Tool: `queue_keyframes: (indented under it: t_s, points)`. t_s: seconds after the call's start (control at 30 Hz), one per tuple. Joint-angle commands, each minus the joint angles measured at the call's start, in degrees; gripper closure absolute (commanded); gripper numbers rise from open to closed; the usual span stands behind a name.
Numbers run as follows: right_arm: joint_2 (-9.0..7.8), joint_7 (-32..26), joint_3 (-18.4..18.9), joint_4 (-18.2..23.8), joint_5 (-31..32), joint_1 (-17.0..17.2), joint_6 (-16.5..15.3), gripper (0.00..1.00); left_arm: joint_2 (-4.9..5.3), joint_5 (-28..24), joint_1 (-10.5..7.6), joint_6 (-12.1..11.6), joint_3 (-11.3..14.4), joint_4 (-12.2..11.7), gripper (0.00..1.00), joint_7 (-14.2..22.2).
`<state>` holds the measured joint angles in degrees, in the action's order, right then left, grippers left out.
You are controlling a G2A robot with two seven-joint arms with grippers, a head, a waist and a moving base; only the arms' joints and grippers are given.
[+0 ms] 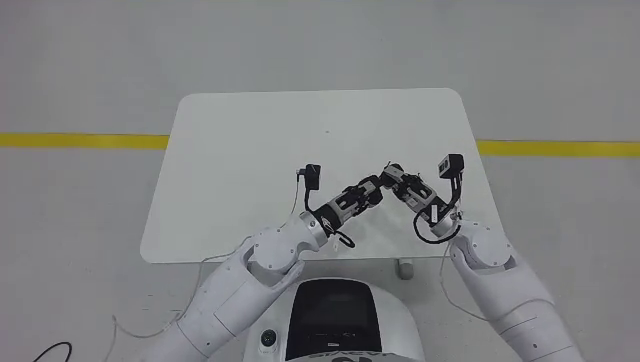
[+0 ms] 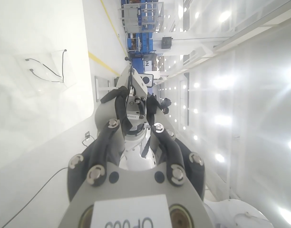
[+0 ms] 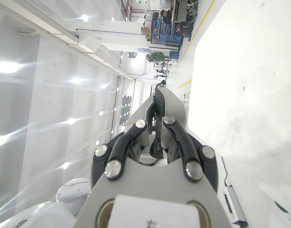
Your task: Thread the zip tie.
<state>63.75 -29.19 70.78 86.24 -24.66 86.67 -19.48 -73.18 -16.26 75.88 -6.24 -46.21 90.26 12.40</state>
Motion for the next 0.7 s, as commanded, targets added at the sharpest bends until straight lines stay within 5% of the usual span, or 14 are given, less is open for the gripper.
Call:
queue_keyframes:
  t_s: [0.0, 0.33, 0.37, 0.5, 0.53, 0.57, 0.67]
  points:
    - [0.07, -0.1, 0.1, 0.0, 0.1, 0.0, 0.0, 1.00, -0.03, 0.0, 0.03, 0.0, 0.0, -0.1, 0.81, 0.0]
    - [0.40, -0.9, 0.4, 0.1, 0.7, 0.3, 0.0, 1.00, -0.18, -0.2, -0.05, 0.3, -0.1, -0.4, 0.92, 0.3]
    - [0.44, -1.0, 0.4, 0.1, 0.7, 0.3, 0.0, 1.00, -0.20, -0.1, -0.07, 0.4, 0.0, -0.5, 1.00, 0.3]
    - [0.56, -1.4, 0.5, 0.0, 0.8, 0.3, 0.0, 1.00, -0.29, -0.1, -0.17, 0.6, 0.0, -0.7, 1.00, 0.3]
    - [0.58, -1.4, 0.6, 0.0, 0.9, 0.3, 0.0, 0.69, -0.31, -0.1, -0.19, 0.6, 0.0, -0.7, 1.00, 0.3]
    - [0.61, -1.5, 0.6, -0.1, 0.9, 0.3, 0.0, 0.00, -0.33, -0.2, -0.21, 0.6, 0.0, -0.8, 1.00, 0.3]
    - [0.66, -1.7, 0.7, -0.2, 0.9, 0.3, 0.0, 0.00, -0.34, -0.3, -0.21, 0.6, -0.1, -0.9, 1.00, 0.4]
